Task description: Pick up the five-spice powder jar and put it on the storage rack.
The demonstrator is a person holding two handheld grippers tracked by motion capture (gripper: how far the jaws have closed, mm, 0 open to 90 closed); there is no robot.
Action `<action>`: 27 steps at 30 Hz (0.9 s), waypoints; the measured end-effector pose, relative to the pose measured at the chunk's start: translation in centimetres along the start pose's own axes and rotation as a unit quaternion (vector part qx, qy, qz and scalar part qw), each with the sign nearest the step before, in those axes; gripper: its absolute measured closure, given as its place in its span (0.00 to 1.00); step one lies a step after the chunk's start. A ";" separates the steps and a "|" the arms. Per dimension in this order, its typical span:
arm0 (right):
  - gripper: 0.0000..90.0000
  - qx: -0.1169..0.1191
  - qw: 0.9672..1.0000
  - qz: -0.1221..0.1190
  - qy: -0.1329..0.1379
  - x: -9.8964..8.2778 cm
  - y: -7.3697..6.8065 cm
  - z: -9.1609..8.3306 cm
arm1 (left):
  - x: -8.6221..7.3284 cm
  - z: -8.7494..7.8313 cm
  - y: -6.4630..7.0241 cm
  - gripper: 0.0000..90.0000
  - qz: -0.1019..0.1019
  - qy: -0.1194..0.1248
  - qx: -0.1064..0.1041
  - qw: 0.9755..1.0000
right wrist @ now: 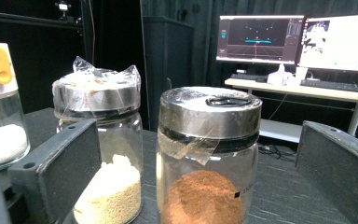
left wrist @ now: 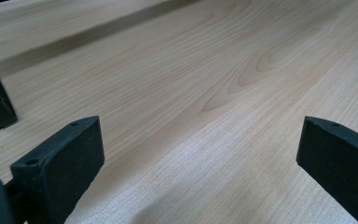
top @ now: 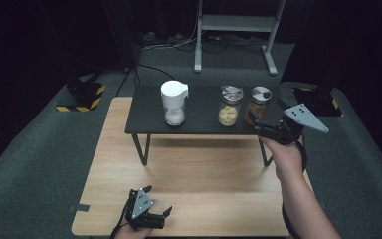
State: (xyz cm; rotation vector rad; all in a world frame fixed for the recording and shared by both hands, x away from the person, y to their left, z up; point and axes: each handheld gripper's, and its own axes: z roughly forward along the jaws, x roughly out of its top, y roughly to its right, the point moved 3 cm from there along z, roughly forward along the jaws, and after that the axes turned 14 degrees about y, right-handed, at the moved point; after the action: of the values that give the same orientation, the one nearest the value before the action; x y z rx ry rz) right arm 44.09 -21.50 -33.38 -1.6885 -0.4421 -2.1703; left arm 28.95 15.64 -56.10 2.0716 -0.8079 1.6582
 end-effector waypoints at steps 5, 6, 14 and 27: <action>0.00 0.000 1.000 -0.001 -0.002 0.0 -0.1 -0.2 | 0.0 0.0 0.0 0.01 0.002 0.000 0.000 1.000; 0.00 0.001 1.000 -0.002 0.000 0.0 -0.1 -0.3 | 0.0 0.0 0.0 0.01 0.003 0.001 0.000 1.000; 0.00 0.005 1.000 -0.003 0.002 0.0 -0.6 -0.6 | 0.0 -0.1 0.1 0.01 0.004 -0.001 0.004 1.000; 0.00 0.002 1.000 -0.007 0.002 -0.4 -0.6 -2.0 | 0.0 0.0 0.0 0.01 0.000 -0.004 -0.001 1.000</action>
State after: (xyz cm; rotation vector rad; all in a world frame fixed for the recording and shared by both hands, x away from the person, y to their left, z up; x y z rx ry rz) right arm 42.15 -21.83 -34.28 -1.6844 -0.4589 -2.1807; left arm 28.90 15.63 -56.13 2.0780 -0.8113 1.6498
